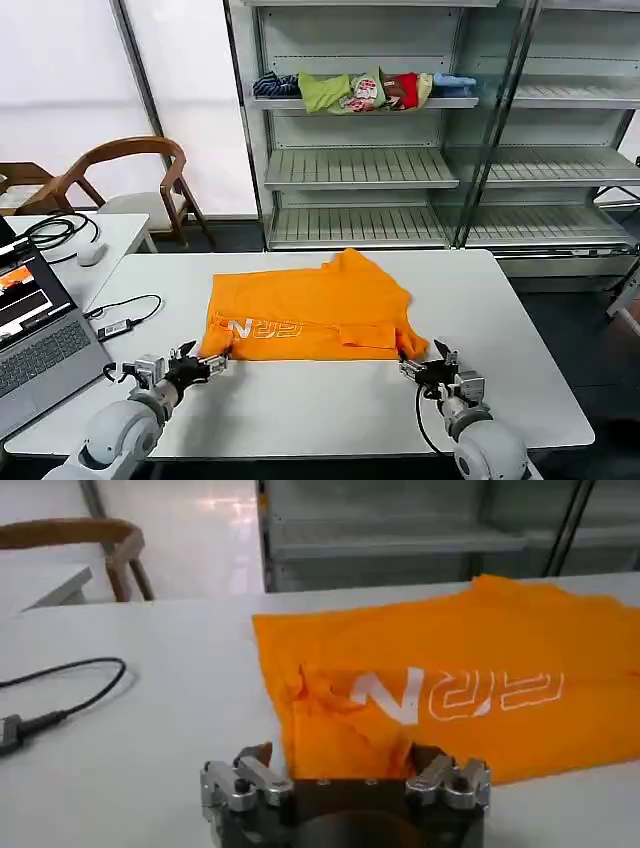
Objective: Fold and organize the clothes.
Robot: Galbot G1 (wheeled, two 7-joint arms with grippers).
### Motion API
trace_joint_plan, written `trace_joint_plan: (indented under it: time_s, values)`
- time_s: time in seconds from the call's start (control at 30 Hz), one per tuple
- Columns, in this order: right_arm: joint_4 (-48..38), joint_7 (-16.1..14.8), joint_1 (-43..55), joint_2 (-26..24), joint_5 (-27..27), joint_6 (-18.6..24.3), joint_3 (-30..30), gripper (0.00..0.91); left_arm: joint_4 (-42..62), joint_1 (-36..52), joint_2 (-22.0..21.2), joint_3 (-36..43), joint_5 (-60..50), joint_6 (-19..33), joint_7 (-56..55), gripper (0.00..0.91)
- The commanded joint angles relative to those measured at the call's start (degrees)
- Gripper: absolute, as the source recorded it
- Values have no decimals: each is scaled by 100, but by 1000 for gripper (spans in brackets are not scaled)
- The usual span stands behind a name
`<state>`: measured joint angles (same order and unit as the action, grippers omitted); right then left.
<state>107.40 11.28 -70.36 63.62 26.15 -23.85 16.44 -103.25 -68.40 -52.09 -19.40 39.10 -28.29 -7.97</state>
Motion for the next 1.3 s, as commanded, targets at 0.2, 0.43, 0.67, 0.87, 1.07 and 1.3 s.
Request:
trace_joint_plan:
  time_s: [0.2,0.43,0.67,0.87,1.07,1.3]
  values:
    - [-83,13,30,14,1,-3,-44,0,140,1,4,35,-77,-89,9,20]
    - [-127,45,51,50,-24,-15,-61,0,40,-63,19,5,-67,-74,51,20]
    - [-112,41,27,50,-22,-25,-17,0,-33,-98,17,-16,-45,-52,108,10]
    - [-55,-28,-21,53,-10,-23,2,0,-83,-140,1,-22,-45,-9,161,20]
    - [-16,-86,-116,57,17,6,23,0,-154,-182,15,-43,-45,40,231,20]
    - [169,-115,-342,-13,-27,-18,63,0,-397,-418,19,-80,-53,47,253,20]
